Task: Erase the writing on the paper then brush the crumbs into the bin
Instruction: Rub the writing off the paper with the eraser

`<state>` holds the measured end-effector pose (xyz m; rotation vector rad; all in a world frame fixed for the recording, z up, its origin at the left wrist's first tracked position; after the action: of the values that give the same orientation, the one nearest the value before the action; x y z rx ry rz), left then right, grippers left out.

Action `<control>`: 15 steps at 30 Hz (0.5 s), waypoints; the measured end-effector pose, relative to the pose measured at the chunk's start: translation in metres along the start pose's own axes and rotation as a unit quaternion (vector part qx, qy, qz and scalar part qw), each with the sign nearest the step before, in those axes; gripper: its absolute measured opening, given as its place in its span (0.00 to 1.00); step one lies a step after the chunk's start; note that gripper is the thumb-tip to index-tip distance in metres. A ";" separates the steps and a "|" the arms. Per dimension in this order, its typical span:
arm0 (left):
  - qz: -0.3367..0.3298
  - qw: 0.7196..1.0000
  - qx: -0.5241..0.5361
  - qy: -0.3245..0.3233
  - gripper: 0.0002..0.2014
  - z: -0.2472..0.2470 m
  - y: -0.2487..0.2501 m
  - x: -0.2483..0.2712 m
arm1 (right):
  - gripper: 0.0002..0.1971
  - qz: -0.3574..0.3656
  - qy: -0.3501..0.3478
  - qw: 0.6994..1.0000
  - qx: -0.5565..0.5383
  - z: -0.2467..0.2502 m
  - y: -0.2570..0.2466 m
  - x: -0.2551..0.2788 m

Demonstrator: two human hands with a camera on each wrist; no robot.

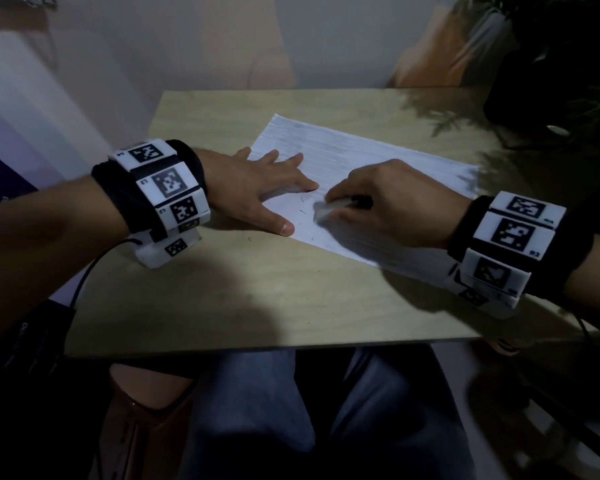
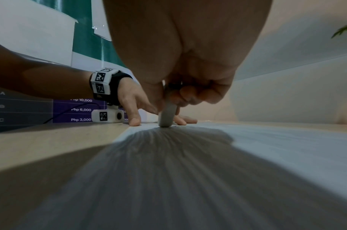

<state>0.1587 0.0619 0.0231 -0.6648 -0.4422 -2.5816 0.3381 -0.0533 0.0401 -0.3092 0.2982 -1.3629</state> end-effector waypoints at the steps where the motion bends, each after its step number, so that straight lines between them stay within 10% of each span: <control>1: 0.000 1.000 0.001 -0.001 0.43 0.000 0.000 0.000 | 0.23 0.005 -0.020 1.000 -0.013 -0.002 -0.001 0.001; 15: 0.002 1.000 0.000 -0.006 0.46 0.001 0.000 0.001 | 0.15 -0.038 -0.022 0.999 0.007 0.000 0.008 0.005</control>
<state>0.1577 0.0620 0.0245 -0.6794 -0.4445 -2.5746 0.3459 -0.0564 0.0373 -0.3415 0.2421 -1.4310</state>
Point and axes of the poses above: each hand's wrist, its own x-axis away from the middle knuckle, its own z-axis out of the back of the hand, y = z × x, the point moved 3 cm from there along -x, towards the middle knuckle, and after that the axes turned 7 degrees about -z, right-handed, at the moved point
